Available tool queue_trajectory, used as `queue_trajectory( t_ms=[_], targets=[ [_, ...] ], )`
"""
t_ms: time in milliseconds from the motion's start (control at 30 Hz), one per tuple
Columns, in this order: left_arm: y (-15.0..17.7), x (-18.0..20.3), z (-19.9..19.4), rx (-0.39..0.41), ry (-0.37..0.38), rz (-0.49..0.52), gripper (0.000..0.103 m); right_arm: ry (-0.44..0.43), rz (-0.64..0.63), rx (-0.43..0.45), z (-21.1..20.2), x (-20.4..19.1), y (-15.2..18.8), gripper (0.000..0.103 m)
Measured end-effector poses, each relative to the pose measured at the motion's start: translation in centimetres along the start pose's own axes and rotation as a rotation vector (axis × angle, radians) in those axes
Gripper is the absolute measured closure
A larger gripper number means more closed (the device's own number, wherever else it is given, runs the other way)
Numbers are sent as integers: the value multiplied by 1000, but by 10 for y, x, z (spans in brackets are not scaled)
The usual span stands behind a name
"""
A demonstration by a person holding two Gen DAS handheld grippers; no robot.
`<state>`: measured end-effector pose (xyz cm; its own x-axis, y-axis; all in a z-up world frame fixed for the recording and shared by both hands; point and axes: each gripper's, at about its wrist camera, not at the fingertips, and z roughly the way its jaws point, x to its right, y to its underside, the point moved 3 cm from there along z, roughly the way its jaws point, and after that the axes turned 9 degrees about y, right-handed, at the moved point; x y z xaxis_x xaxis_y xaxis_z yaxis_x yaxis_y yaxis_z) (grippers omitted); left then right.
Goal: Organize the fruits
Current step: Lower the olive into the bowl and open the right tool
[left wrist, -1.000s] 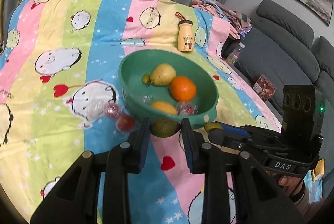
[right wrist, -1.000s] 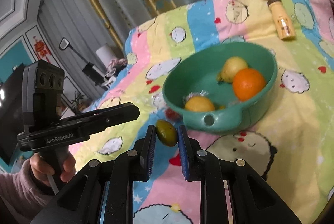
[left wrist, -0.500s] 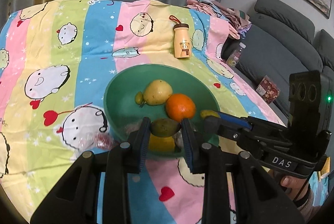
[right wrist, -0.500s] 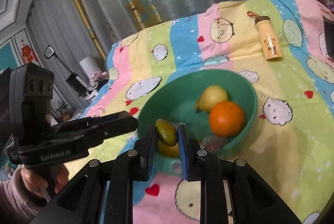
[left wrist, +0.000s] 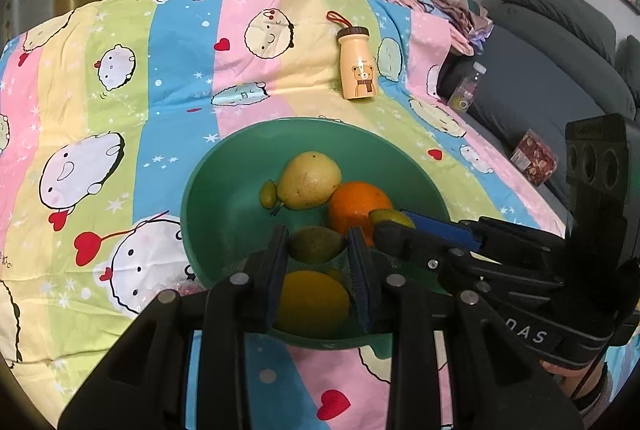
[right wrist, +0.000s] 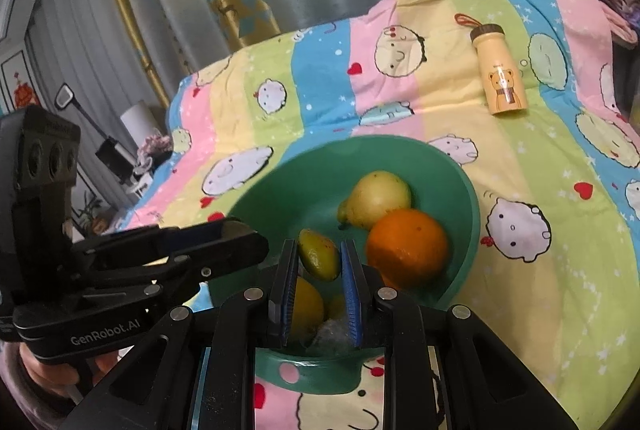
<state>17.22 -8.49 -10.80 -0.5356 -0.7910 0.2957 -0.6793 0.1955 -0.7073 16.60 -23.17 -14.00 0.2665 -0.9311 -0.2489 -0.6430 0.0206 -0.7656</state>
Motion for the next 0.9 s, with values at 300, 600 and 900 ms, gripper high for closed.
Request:
queue_trajectory(
  t_ms=[300, 600, 900],
  targets=[
    [-1, 0, 10, -23, -28, 15, 73, 17, -8, -6, 3, 1, -1, 80],
    [-1, 1, 11, -38, -45, 27, 73, 21, -6, -6, 2, 2, -1, 80],
    [-1, 2, 11, -39, -48, 30, 73, 15, -4, -5, 1, 2, -2, 80]
  ],
)
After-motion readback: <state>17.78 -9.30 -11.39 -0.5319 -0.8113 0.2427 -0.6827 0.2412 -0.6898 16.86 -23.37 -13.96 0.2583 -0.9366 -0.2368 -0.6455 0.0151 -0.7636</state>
